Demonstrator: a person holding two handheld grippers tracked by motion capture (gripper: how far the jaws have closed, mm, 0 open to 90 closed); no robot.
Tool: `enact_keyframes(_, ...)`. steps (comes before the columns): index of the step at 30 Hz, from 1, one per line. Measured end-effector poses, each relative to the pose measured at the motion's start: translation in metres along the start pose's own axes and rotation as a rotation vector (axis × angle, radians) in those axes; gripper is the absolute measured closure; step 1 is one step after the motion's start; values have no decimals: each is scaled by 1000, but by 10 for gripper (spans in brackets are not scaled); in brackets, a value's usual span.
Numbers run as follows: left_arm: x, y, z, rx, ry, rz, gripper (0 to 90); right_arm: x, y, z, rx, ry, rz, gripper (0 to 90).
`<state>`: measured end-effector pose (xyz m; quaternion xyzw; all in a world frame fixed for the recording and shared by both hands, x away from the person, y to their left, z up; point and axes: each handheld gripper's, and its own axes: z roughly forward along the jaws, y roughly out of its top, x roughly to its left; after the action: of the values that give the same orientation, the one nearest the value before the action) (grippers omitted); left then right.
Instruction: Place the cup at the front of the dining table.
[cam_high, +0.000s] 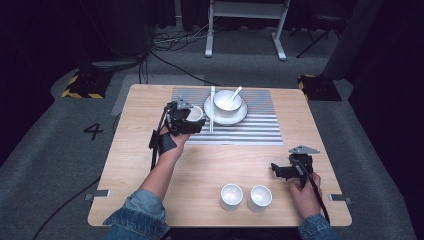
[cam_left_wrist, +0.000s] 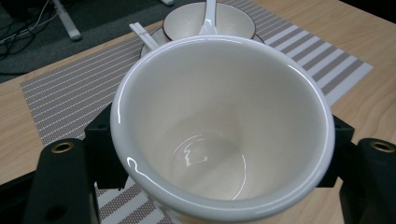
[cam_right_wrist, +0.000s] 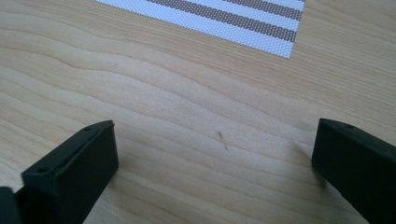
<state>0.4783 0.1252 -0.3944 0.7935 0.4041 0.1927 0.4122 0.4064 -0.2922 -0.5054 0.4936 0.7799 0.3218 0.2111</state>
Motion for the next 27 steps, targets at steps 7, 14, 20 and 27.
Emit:
enact_keyframes(7,19,4,18,17,28,-53,265,0,0,0,0,0,0,4)
enact_keyframes(14,36,0,40,23,31,-157,265,0,0,0,0,0,-1,4)
enact_keyframes(20,40,-8,58,13,45,-234,265,0,0,0,0,0,-1,5)
enact_keyframes(27,44,-16,77,58,94,-225,265,0,0,0,0,0,-1,5)
